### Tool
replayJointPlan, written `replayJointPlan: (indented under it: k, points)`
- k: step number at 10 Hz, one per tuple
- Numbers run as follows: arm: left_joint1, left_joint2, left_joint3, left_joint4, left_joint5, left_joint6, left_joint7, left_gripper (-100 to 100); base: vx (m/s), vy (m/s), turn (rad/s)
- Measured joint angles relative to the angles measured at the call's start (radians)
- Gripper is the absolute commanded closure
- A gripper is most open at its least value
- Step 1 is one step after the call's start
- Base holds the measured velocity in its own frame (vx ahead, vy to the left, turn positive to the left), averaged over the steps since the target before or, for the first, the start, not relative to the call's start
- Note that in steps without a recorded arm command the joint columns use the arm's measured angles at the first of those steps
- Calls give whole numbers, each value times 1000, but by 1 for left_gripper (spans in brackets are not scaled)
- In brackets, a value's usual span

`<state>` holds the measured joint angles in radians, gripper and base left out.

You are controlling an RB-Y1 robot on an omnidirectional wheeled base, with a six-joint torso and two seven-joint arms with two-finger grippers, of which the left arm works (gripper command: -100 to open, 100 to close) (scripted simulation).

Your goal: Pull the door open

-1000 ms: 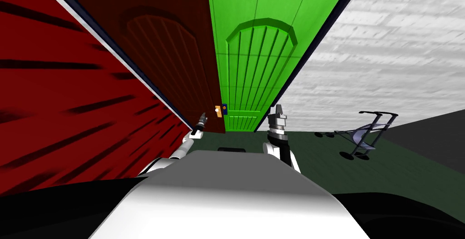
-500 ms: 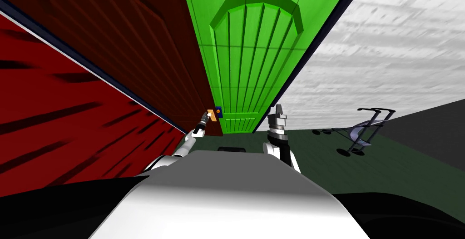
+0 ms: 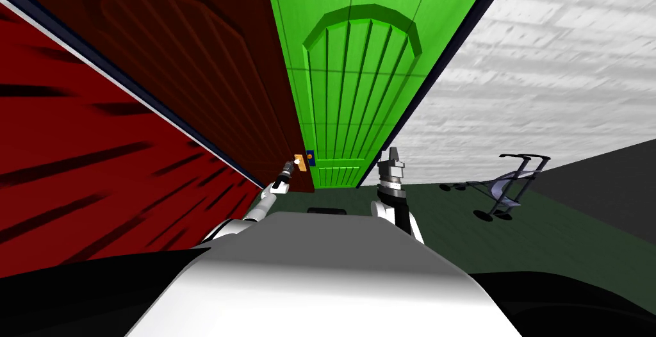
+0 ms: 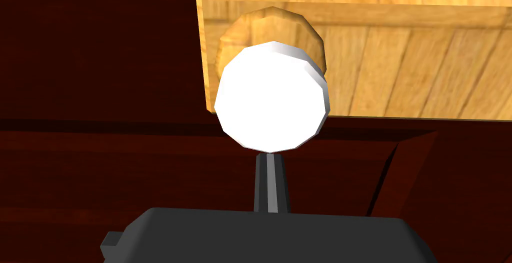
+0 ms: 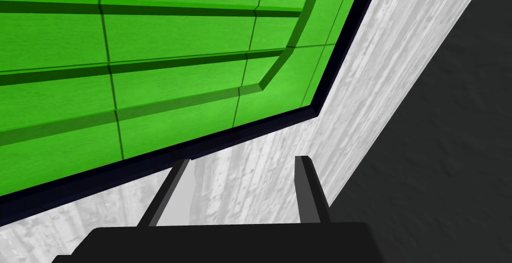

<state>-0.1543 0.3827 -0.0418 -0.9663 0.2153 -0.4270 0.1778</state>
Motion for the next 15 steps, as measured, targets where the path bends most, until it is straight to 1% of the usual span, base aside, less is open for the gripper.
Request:
replayJointPlan:
  k: [1, 3, 5, 7, 8, 9, 10, 11, 12, 13, 15]
  points:
    - [0, 0, 0, 0, 0, 0, 0, -100, -121, 33, 86]
    - [10, 9, -1, -3, 2, 2, 5, -100, -189, 43, 28]
    - [15, 14, -10, -15, 3, 5, 11, -100, -197, 15, -28]
    - [15, 14, -27, -25, 3, 4, 19, -100, -196, -39, -48]
    - [21, 14, -36, -48, 3, 11, 22, -100, -176, -82, -53]
    - [18, 14, -47, -54, 2, 12, 27, -100, -73, -37, -6]
    - [17, 14, -48, -54, 2, 12, 28, -100, 42, 69, 193]
    - [39, 14, -30, -62, 3, 18, 20, -100, 91, 92, 104]
    - [32, 24, -25, -34, 5, 12, 22, -100, 151, 101, 21]
    - [39, 26, -14, -31, 6, 12, 20, -100, 182, 118, 2]
    - [35, 21, -3, -16, 5, 9, 12, -100, 225, -4, -68]
